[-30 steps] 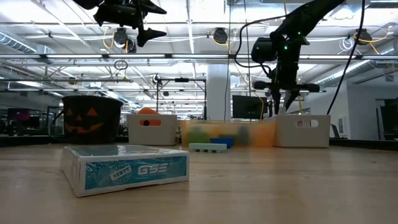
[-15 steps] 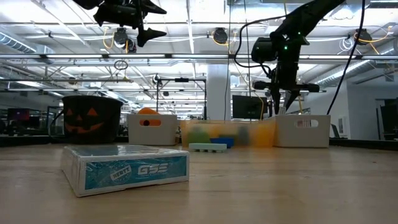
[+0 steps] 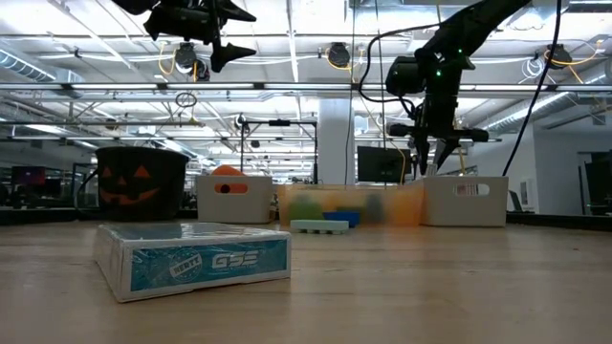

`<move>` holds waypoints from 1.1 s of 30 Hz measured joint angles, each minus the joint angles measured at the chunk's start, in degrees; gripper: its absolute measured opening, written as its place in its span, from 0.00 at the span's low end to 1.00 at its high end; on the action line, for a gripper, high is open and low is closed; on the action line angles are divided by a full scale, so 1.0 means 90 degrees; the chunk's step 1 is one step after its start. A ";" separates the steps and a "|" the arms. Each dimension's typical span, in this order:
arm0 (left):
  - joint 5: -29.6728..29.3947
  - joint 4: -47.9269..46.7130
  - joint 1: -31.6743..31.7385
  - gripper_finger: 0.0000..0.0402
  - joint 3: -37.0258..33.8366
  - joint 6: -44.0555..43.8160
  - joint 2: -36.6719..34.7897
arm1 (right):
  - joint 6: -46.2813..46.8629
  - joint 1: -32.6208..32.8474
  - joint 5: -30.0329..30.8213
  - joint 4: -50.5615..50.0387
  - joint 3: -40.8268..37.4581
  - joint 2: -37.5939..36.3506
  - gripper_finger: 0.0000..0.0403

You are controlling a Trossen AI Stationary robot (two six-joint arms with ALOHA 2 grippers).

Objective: Pick & Place Toys
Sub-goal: Put the brown deck of cards into the right gray bin

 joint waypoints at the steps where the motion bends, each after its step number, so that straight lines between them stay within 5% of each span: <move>1: 0.0000 -0.0002 0.0000 0.88 0.0000 0.0000 0.0000 | 0.0000 0.0000 0.0000 -0.0004 0.0000 0.0000 0.17; 24: -0.0002 -0.0009 -0.0005 0.88 0.0000 0.0007 0.0000 | -0.0167 -0.0002 -0.0153 0.0216 -0.0129 0.0000 0.18; 33: -0.0002 -0.0009 -0.0005 0.88 0.0000 0.0008 0.0000 | -0.0158 -0.0002 -0.0143 0.0231 -0.0131 0.0000 0.31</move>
